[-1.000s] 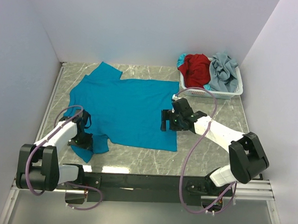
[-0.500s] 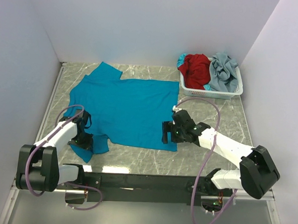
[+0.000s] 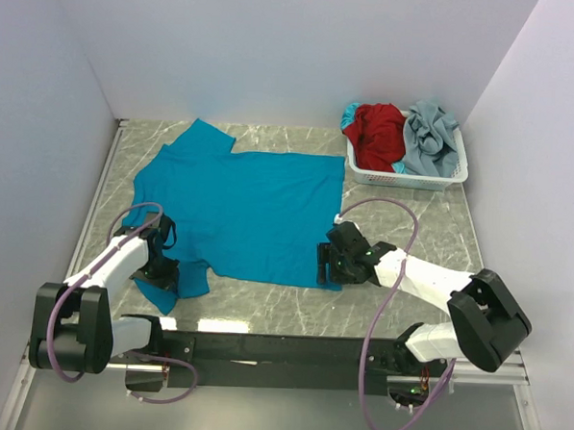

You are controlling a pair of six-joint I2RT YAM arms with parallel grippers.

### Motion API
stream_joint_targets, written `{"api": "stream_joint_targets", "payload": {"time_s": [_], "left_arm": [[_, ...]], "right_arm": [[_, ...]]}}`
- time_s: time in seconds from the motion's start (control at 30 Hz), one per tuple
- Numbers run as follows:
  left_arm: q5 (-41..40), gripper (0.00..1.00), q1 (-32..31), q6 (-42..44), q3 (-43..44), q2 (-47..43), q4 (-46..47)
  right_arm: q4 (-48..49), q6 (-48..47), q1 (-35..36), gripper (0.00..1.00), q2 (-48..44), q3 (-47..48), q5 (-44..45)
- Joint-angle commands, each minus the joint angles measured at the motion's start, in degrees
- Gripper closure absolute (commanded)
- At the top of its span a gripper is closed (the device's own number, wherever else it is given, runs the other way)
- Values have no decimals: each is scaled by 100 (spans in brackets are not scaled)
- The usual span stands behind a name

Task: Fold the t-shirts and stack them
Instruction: Fold the tshirt

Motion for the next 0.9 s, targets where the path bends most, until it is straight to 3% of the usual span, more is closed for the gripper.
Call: {"api": "stream_joint_targets", "payload": {"time_s": [0.0,0.07,0.2,0.7,0.8,0.87], "left_arm": [[-188,99,-22,134,-98,-48,-221],[-214,99,-22,134,-80,-48,-239],[-240,99,-31,143,-36,-109,-300],[-337,99,-22,213,104,-320,-459],[-364,99,-31,196,113,-364,-467],[-390,99,-31,204,113,-417,-459]], "right_arm": [[183,222,33,29,281,-91,-21],[192,283,33,42,255,-118,-144],[-1,398,51,57,36,-197,-119],[-405,407,200,54,-228,-276,-49],[-397,416,226,60,-176,-241,31],[-344,424,235,74,-149,-232,48]]}}
